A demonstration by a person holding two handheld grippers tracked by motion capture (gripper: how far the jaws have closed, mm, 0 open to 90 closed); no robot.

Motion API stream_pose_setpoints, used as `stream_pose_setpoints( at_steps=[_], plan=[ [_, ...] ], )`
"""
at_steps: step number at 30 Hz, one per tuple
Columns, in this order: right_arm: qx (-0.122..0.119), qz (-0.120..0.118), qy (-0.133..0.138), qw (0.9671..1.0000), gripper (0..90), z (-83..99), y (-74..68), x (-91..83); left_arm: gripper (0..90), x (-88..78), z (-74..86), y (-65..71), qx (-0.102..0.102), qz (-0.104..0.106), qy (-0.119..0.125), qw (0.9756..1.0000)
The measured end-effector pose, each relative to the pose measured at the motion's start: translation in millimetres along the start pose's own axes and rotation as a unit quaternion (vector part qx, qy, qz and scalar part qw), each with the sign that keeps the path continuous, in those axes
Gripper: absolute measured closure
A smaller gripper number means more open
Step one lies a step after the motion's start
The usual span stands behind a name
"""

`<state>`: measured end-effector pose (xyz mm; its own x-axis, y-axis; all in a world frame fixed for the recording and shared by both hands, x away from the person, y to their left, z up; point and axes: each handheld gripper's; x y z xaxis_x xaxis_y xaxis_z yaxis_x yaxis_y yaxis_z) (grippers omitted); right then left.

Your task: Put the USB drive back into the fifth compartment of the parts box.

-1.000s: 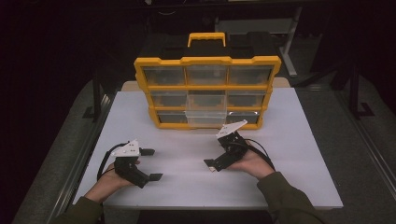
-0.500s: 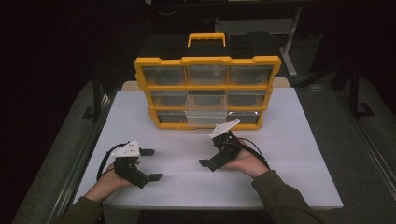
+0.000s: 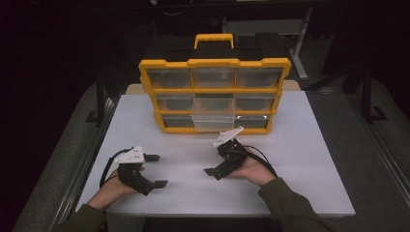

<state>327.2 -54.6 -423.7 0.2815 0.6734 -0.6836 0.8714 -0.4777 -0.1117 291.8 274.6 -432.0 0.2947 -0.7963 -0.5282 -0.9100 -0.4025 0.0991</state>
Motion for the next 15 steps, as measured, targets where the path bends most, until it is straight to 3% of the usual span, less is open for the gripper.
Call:
stream_pose_setpoints(
  at_steps=[10,15],
  plan=[
    [-0.007,0.001,-0.007,1.0,13.4,2.6,-0.2,1.6,0.0,0.3,1.0,-0.3,-0.003,0.001,0.0,1.0],
    [0.001,0.001,-0.018,0.9998,19.7,7.6,1.0,3.1,0.0,0.6,1.8,-0.2,-0.002,0.001,-0.002,1.0]
  ],
)
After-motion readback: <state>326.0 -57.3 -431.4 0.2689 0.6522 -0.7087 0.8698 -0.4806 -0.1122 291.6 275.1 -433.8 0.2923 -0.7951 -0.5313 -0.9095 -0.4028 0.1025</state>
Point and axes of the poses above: each handheld gripper's, and its own axes: x roughly forward along the jaws, z roughly out of its underside, y roughly to its right, and after that the axes turned 2 degrees about y, right-handed
